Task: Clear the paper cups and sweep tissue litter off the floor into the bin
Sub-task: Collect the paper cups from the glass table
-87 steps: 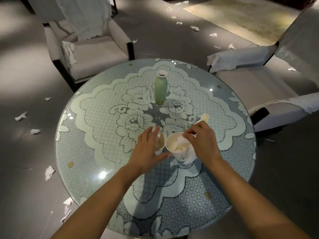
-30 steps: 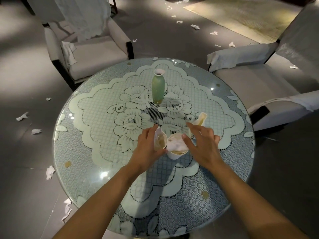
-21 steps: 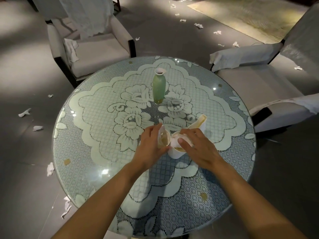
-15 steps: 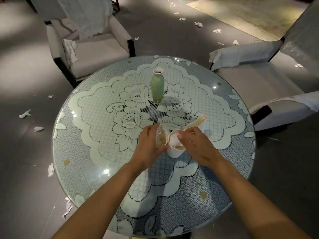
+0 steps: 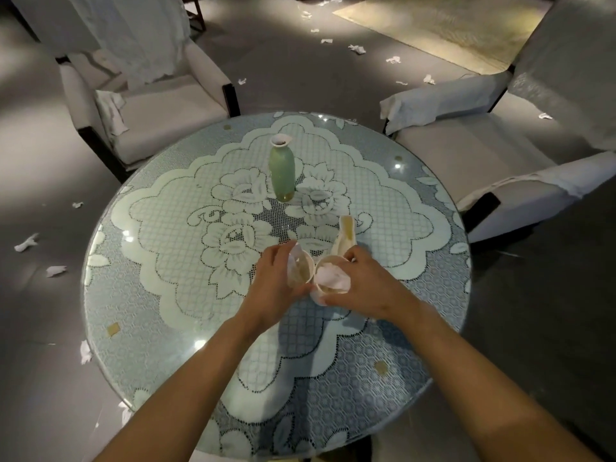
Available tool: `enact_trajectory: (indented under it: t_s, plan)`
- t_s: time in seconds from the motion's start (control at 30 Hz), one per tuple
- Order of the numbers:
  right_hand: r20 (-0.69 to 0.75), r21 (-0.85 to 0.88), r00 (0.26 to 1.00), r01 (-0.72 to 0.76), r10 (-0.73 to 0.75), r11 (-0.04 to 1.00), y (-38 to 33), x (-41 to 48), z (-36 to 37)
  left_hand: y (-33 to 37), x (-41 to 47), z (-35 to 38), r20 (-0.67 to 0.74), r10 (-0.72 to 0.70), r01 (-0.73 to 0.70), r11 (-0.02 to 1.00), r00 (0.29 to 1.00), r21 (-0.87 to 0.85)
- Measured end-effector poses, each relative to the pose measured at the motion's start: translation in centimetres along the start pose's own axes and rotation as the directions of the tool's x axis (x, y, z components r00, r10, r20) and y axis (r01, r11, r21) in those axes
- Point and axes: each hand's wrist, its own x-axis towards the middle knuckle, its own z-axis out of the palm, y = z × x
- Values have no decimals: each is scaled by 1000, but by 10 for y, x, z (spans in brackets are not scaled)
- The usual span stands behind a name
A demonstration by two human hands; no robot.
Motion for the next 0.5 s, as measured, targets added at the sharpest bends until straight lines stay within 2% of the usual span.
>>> enact_trajectory:
  t_s: [0.13, 0.23, 0.33, 0.5]
  plan:
    - [-96, 3, 995, -37, 37, 999, 2, -15, -15, 22, 8, 0, 26, 60, -59, 998, 998, -31]
    - [-186, -3, 971, -153, 150, 988, 10, -33, -37, 48, 19, 6, 49, 120, -117, 992, 992, -55]
    - [-288, 7, 922, -270, 260, 963, 32, -61, -62, 85, 31, 21, 103, 207, -203, 978, 973, -50]
    - [-390, 116, 813, -423, 433, 899, 88, -125, -107, 162, 48, 78, 210, 338, -334, 941, 918, -53]
